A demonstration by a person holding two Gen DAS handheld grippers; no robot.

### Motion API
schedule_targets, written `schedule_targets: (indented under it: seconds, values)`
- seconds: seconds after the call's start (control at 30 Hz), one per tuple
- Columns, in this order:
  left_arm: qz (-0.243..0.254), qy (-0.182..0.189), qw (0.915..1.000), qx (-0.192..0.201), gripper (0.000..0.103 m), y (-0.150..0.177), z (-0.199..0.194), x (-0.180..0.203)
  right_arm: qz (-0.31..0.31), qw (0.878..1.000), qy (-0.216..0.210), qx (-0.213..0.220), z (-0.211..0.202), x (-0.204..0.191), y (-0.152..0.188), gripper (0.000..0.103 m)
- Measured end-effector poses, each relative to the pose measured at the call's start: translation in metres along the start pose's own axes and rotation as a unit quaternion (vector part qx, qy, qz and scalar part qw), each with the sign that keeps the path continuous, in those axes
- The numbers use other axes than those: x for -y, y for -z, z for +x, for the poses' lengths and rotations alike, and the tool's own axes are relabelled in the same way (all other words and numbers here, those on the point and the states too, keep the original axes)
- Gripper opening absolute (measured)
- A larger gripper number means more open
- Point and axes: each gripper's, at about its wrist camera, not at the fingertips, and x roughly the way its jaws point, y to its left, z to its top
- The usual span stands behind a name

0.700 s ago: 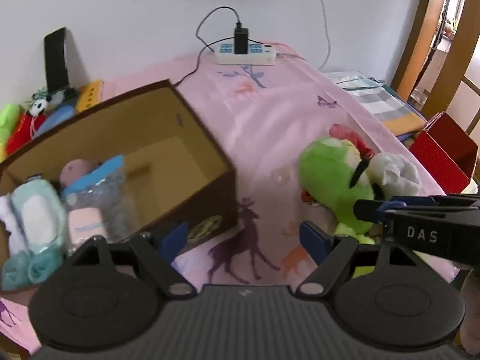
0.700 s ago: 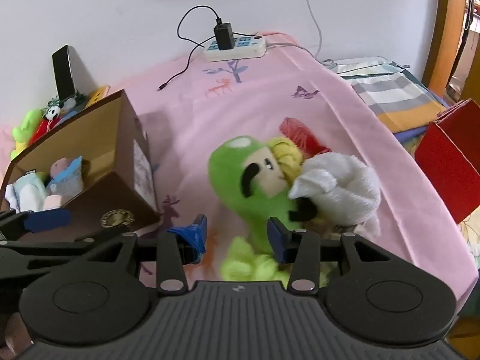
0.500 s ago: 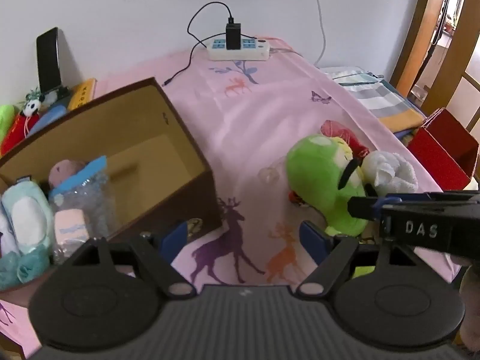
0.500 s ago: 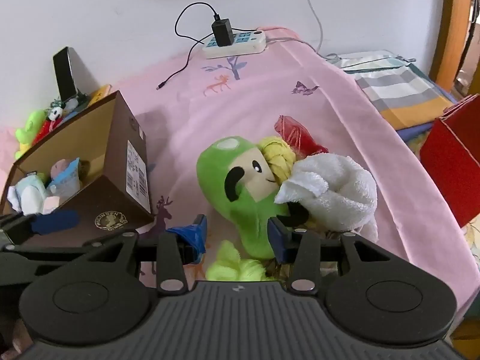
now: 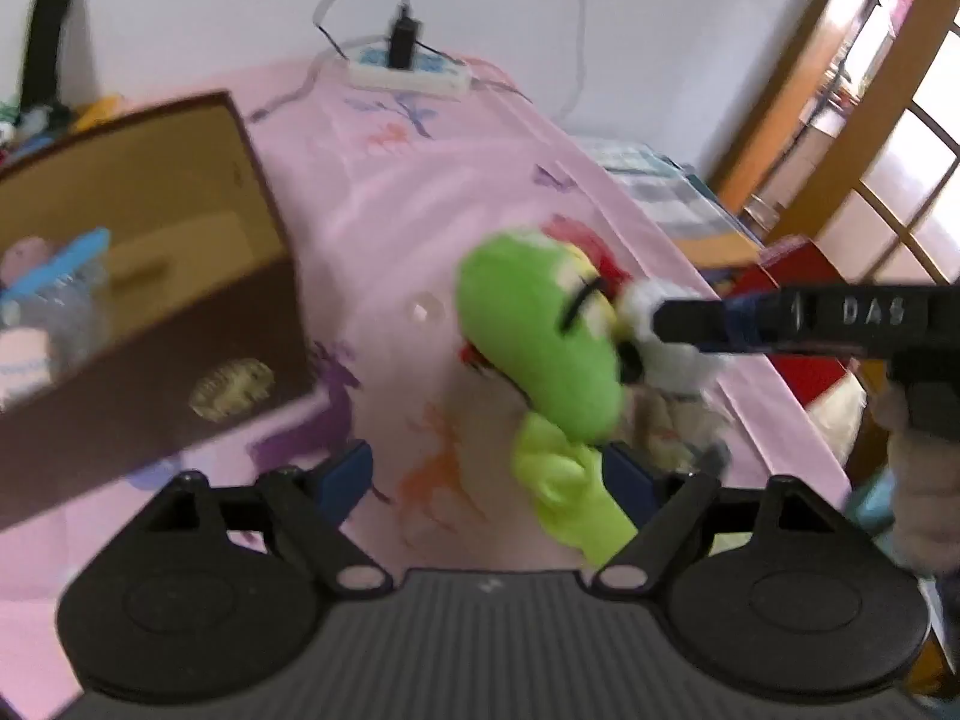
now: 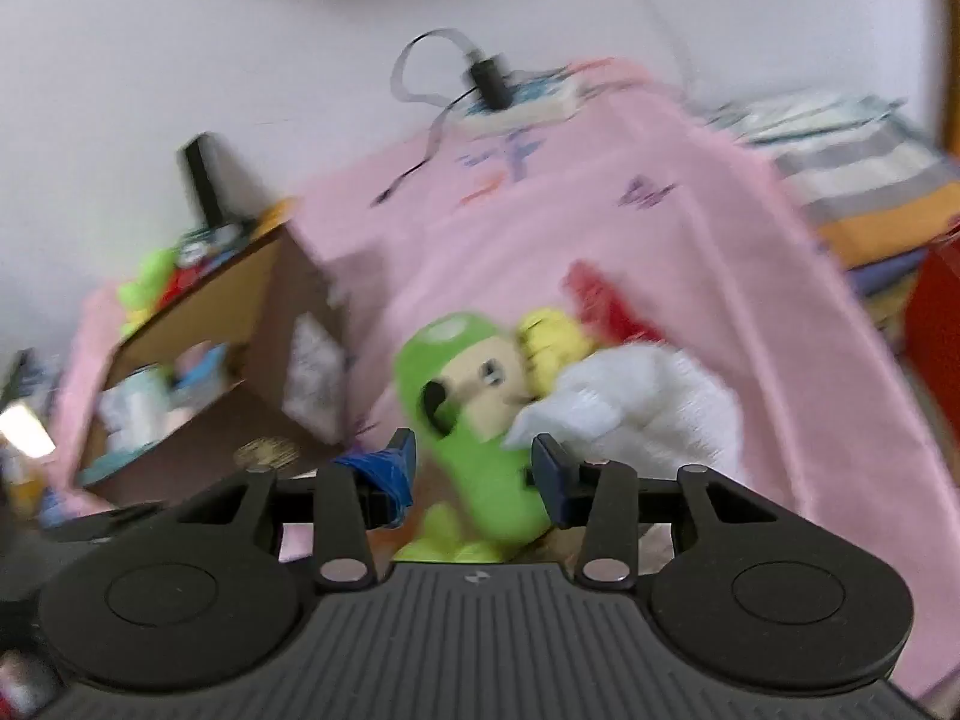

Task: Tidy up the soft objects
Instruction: 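Grasp the lime-green fuzzy plush from the pile with the right gripper, then carry the lime-green plush into the cardboard box and open the right gripper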

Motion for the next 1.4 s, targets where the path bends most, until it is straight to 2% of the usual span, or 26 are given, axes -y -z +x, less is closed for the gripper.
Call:
schedule_targets:
  seconds: [0.1,0.2,0.37,0.57,0.63,0.87,1.03,1.2,1.4]
  values:
    - [0.015,0.036,0.9989,-0.026,0.084,0.012,0.01,0.009,-0.021,0.998,-0.044,-0.038,0.005,0.004,0.006,0.026]
    - [0.023,0.051,0.9972,-0.05,0.084,0.023,0.024,0.023,-0.042,0.995,-0.053,-0.071,0.015,0.004,0.014,0.026]
    - [0.024,0.053,0.9951,-0.08,0.084,0.032,0.051,0.037,-0.058,0.989,-0.065,-0.12,0.042,0.003,0.023,0.027]
    - [0.018,0.039,0.9957,-0.082,0.084,0.032,0.071,0.04,-0.077,0.985,-0.05,-0.147,0.062,0.01,0.03,0.028]
    - [0.013,0.041,0.9958,-0.081,0.079,0.03,0.075,0.041,-0.081,0.984,-0.056,-0.15,0.064,0.01,0.029,0.028]
    - [0.013,0.032,0.998,-0.053,0.067,0.027,0.07,0.037,-0.086,0.983,-0.055,-0.151,0.069,0.01,0.029,0.025]
    - [0.044,0.029,0.9982,-0.03,0.063,0.025,0.054,0.039,-0.053,0.984,-0.078,-0.15,0.061,0.012,0.02,0.023]
    - [0.059,0.036,0.9975,0.009,0.063,0.011,0.02,0.026,-0.069,0.983,-0.107,-0.131,0.046,-0.015,0.002,0.022]
    - [0.067,0.036,0.994,0.078,0.063,-0.026,-0.038,-0.014,-0.07,0.978,-0.172,-0.098,0.039,-0.062,-0.037,0.022]
